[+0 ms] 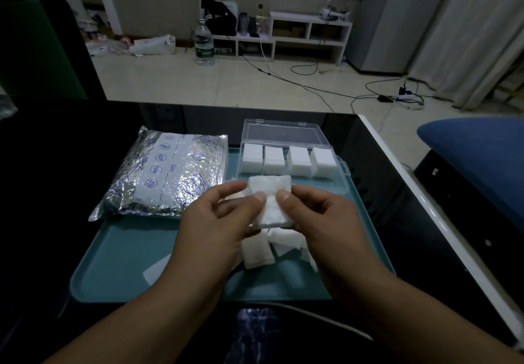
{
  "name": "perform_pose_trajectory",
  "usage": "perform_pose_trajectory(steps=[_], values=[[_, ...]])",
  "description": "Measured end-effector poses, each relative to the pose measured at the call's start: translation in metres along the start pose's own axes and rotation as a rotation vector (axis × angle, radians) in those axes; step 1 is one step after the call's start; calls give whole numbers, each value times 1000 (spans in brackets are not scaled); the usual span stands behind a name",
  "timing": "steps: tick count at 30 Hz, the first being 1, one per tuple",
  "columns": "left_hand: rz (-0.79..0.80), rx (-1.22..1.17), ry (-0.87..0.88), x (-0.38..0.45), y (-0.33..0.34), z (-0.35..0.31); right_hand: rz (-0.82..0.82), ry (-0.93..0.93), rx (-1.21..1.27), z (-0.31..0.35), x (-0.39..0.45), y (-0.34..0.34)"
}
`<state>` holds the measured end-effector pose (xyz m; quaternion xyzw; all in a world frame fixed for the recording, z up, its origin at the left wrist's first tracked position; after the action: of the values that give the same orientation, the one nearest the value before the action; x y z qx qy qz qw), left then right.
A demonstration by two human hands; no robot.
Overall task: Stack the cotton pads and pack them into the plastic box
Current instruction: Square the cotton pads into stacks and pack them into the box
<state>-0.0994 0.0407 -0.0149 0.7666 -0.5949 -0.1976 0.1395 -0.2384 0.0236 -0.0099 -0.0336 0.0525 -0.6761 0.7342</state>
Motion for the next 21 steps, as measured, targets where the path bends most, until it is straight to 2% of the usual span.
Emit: perform_pose_trajectory(steps=[4,7,9,11,13,15,18,21], values=[[39,72,-107,-1,2,3,-5,9,-26,-1,1,-1],[23,50,-98,2,-2,-1,32,29,-96,4,5,-4],[-30,-5,-107,6,-6,-5,-38,-52,-305,6,14,-17],[-57,-59,-132,8,-7,-8,-117,-177,-688,7,23,-33],[-72,-78,-153,9,-6,-8,-73,-223,-1058,3,27,-41],[-80,-92,-161,9,-5,-6,36,-175,-1290,-6,28,-42],[-85,-91,-154,10,-6,-4,154,-115,-1460,-16,25,-33],[-78,-67,-146,10,-8,-3,159,-108,-1497,-16,25,-25]])
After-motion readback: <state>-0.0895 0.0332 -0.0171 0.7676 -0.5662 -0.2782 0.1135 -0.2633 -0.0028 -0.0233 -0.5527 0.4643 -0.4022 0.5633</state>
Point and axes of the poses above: each hand's wrist, its own x-axis towards the middle knuckle, its own y-axis out of the palm, z = x × y, the point moved 2 cm from there along x, towards the middle knuckle, and after that the axes turned 13 degrees about -x, right-handed, at the moved point
